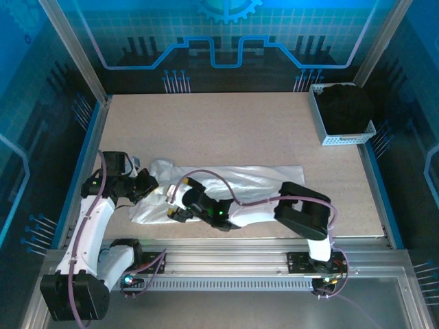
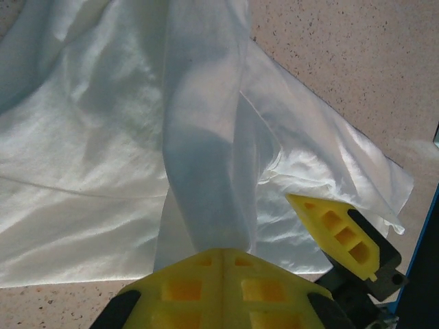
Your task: Fold the inside-out t-shirt
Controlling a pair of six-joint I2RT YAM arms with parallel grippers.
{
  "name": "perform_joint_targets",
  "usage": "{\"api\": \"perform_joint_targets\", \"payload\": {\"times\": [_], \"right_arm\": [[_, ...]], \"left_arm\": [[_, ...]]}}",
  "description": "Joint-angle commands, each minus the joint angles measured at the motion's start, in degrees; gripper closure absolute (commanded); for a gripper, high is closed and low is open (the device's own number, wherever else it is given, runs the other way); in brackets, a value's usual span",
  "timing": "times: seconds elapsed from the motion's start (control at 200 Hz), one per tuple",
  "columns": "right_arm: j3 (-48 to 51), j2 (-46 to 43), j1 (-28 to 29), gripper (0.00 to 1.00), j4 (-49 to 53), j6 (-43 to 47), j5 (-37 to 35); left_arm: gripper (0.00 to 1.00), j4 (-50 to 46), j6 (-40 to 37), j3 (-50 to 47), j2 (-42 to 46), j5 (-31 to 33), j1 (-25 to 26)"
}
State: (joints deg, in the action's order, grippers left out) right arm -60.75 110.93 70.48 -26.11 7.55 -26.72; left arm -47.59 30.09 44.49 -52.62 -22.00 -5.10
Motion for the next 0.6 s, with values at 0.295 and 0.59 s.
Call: {"api": "perform_joint_targets", "payload": {"times": [0.295,0.59], "right_arm": [[-8.0,14.4,0.8,0.0,-22.0,11.4,-20.4],[-1.9,9.8,0.9,0.17,-27.4,16.3,-27.3]], "left_arm": [[1.0,0.8,1.6,2.1,-1.3,-2.6,-0.4],[1.0,0.9,1.1,2.5,-2.8,-1.3,-0.8]]}}
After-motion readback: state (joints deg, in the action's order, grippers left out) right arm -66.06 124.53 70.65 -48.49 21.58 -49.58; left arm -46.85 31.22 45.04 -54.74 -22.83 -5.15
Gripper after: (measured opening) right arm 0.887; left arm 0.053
